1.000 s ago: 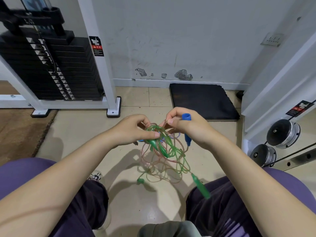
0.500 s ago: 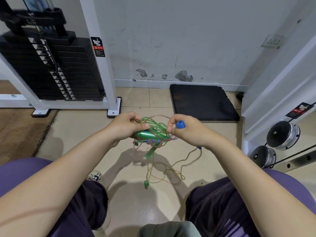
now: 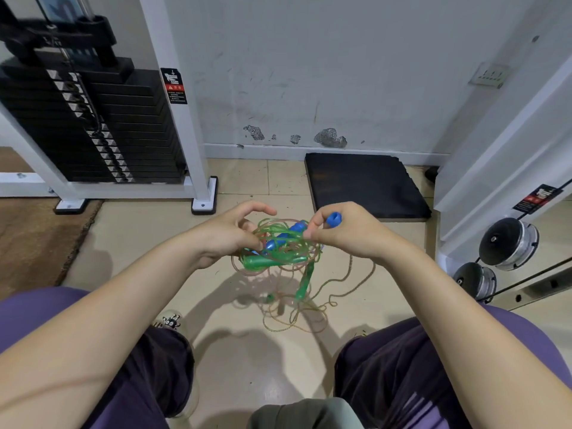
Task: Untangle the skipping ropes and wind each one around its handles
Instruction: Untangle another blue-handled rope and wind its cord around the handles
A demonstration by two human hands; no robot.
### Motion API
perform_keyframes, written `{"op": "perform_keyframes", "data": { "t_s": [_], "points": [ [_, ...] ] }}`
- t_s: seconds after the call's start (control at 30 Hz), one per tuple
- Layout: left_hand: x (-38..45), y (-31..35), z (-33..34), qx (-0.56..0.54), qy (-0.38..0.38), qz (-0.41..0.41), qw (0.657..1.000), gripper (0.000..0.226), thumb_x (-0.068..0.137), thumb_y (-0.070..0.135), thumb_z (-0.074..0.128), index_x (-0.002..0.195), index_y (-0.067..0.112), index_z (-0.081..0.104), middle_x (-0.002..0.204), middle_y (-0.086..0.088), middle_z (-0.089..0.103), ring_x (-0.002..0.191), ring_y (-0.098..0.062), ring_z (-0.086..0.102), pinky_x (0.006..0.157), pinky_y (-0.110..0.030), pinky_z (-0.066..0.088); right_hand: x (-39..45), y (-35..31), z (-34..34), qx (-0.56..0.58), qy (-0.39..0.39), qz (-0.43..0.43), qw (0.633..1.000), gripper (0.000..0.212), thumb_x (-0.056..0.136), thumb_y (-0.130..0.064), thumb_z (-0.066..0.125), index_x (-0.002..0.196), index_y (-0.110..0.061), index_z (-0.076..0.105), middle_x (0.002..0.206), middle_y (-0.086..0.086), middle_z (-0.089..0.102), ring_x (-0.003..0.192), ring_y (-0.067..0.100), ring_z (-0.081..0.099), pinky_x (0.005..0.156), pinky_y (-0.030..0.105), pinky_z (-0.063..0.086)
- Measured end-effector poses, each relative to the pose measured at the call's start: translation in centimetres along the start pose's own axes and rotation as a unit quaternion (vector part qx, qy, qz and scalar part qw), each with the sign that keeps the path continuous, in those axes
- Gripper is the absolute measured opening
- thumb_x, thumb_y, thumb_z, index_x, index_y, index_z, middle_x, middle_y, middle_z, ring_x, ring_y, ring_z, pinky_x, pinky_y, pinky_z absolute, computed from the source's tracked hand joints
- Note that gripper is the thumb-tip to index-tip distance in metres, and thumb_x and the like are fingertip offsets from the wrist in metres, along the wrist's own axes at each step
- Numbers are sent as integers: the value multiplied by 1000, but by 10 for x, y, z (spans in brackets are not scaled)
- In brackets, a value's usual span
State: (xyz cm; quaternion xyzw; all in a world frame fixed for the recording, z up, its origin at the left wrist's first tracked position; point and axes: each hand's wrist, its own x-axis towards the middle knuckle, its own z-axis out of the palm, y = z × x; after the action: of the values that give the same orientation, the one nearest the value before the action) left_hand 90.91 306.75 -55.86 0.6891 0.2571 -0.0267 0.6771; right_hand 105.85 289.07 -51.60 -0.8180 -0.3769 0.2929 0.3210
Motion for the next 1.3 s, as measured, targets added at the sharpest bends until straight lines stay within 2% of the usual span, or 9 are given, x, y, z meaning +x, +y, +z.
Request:
{"op": "perform_keyframes", "data": {
  "t_s": [0.17, 0.3, 0.4, 0.5, 0.63, 0.8, 1.03, 1.2, 1.3],
  "points": [
    [-3, 2, 3, -96, -57, 36, 993, 44, 72, -17, 59, 105, 10, 69, 102, -11, 69, 82, -17, 70, 70, -23, 58, 2, 3, 4, -79, 4, 1, 997, 6, 79, -23, 80, 76, -20, 75, 69, -12, 67, 66, 5, 56, 60, 23, 42],
    [-3, 4, 0, -166, -68, 64, 982, 47, 75, -19, 55, 113, 7, 65, 103, -11, 72, 87, -19, 71, 73, -25, 58, 2, 6, 5, 0, 41, -15, 999, 9, 89, -11, 64, 81, -13, 69, 61, -16, 64, 57, -1, 56, 58, 20, 43],
    [-2, 6, 1, -153, -59, 60, 985, 46, 70, -4, 62, 113, 10, 64, 108, -13, 70, 95, -23, 67, 80, -29, 58, 0, 4, 8, 97, 44, -30, 994, 9, 93, -12, 61, 86, -6, 63, 64, 0, 64, 56, 11, 58, 52, 17, 42],
    [-4, 6, 5, -53, -38, 19, 998, 31, 71, 30, 76, 95, 21, 60, 89, -2, 68, 85, -19, 62, 75, -31, 51, -2, 0, 14, 133, 38, -53, 989, 9, 94, -11, 60, 87, -8, 63, 66, 4, 63, 58, 13, 59, 53, 15, 43],
    [-1, -3, 12, 86, 37, 42, 995, 66, 45, 54, 87, 87, 21, 49, 79, 3, 66, 71, -12, 60, 68, -31, 47, -3, -2, 24, 153, 8, -66, 986, 6, 95, -12, 61, 89, -11, 63, 77, 9, 65, 63, 15, 63, 58, 19, 46],
    [0, -1, 6, 147, 52, 32, 987, 82, 36, 53, 88, 99, 22, 47, 101, -4, 70, 80, -14, 62, 81, -35, 53, -4, 0, 20, 186, 9, -65, 980, 6, 96, -12, 59, 91, -9, 60, 81, 6, 68, 68, 17, 66, 59, 25, 48],
    [1, 2, 3, 209, 94, 25, 973, 74, 47, 47, 94, 104, 23, 53, 101, 3, 66, 84, -13, 60, 70, -26, 47, -1, -1, 21, 179, 128, -86, 972, 10, 94, -8, 60, 86, -3, 63, 88, 20, 69, 76, 16, 68, 63, 28, 56],
    [-2, -2, 5, 120, 82, 56, 988, 47, 62, 32, 92, 93, 10, 65, 85, 0, 64, 76, -15, 55, 68, -27, 45, 1, 3, 19, 184, 107, -71, 974, 11, 96, -15, 59, 87, -10, 62, 99, 19, 68, 92, 31, 67, 72, 39, 61],
    [-1, -2, 5, 51, 68, 42, 996, 46, 56, 24, 88, 91, 3, 65, 83, -10, 62, 79, -23, 59, 82, -47, 54, 2, 3, 20, 187, 74, -70, 977, 13, 93, -17, 64, 80, -17, 63, 104, 16, 67, 97, 33, 65, 83, 44, 57]
  ]
}}
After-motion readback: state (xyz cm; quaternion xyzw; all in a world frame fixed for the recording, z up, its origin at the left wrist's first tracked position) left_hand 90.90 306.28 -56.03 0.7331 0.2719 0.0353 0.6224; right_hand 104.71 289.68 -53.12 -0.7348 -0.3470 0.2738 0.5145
